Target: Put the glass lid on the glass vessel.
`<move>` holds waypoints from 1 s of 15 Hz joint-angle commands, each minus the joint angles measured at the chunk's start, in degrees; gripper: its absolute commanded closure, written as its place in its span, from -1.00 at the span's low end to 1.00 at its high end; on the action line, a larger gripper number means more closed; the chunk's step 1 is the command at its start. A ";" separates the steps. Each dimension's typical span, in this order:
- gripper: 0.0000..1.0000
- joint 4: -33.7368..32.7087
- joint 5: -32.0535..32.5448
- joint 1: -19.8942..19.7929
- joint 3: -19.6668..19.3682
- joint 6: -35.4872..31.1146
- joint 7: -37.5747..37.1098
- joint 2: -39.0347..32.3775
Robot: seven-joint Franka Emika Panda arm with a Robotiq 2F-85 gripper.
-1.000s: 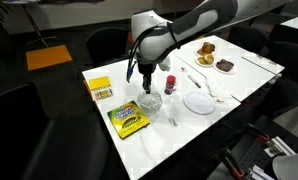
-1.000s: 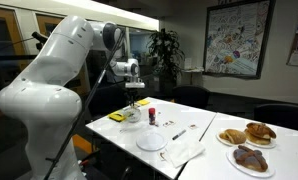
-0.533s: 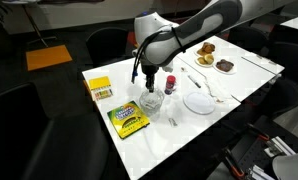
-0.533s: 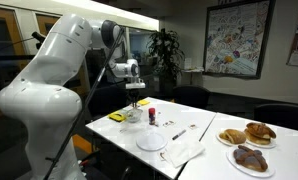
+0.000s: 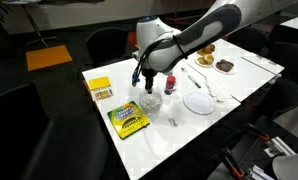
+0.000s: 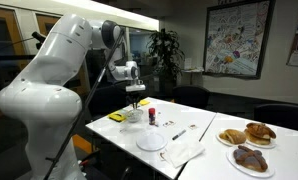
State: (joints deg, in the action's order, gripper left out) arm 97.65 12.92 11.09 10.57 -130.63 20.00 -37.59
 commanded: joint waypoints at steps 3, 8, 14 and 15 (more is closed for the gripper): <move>0.92 2.42 0.33 -0.05 0.11 -2.08 0.54 1.59; 0.92 3.33 -0.08 -0.04 1.41 -1.79 1.84 2.33; 0.92 6.89 -0.08 0.28 1.73 -3.19 0.55 4.77; 0.92 7.93 -0.29 0.09 1.73 -3.56 0.32 5.53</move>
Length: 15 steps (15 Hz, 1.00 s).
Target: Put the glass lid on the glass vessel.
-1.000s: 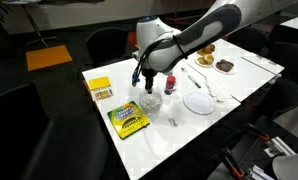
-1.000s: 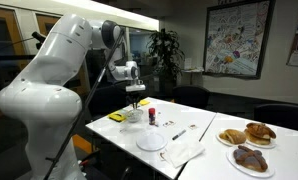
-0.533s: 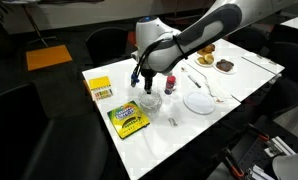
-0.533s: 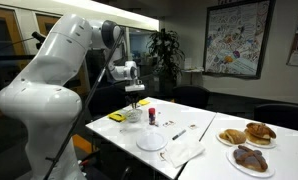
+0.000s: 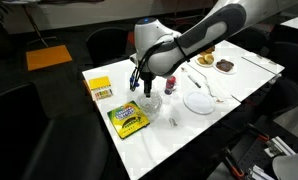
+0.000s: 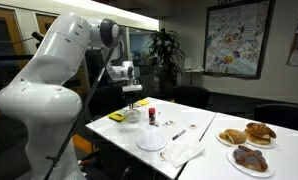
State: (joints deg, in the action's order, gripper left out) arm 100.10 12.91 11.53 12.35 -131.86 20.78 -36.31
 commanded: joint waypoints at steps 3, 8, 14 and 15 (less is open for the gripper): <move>0.92 8.96 -0.64 -0.96 -0.99 -4.20 -3.06 6.35; 0.92 11.43 -0.10 -1.29 -2.63 -6.05 -5.16 7.65; 0.92 8.83 -0.53 -1.78 -2.56 -5.06 -3.11 5.48; 0.92 8.30 -0.66 -1.84 -2.48 -4.58 -2.78 5.11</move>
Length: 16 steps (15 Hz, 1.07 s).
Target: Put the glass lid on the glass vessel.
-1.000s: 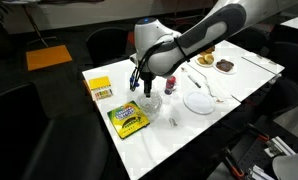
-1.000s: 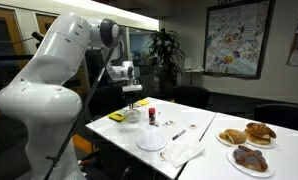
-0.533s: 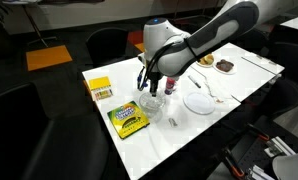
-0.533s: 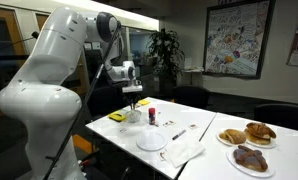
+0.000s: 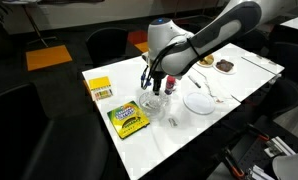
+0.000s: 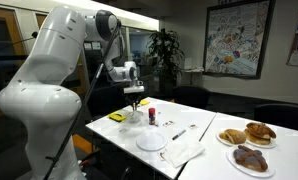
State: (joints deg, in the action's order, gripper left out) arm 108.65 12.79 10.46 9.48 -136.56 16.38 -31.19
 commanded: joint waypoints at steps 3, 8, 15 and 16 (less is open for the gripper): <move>0.92 -1.22 -0.45 -0.63 0.55 0.73 2.35 -0.59; 0.92 -4.26 -1.23 -0.96 1.02 2.11 4.27 -2.73; 0.92 -6.85 -0.72 -0.08 1.77 3.32 6.00 -4.25; 0.92 -7.17 -0.62 0.12 1.91 3.62 6.20 -4.46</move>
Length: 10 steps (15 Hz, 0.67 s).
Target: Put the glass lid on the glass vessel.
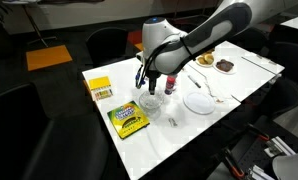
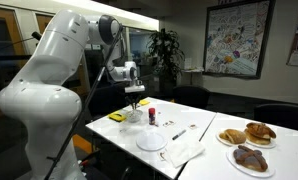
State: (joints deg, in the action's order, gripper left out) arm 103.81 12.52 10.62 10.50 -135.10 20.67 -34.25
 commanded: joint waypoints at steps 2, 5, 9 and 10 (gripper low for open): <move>0.92 -3.04 -0.28 0.14 1.23 2.51 2.29 -1.93; 0.92 -3.90 -0.30 0.33 1.38 2.78 2.28 -2.75; 0.14 -4.62 -0.73 0.09 1.37 2.85 1.93 -3.13; 0.04 -4.86 -0.74 0.09 1.31 2.75 1.76 -3.34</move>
State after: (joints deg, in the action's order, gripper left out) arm 100.90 12.53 10.97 11.64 -133.87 21.66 -36.37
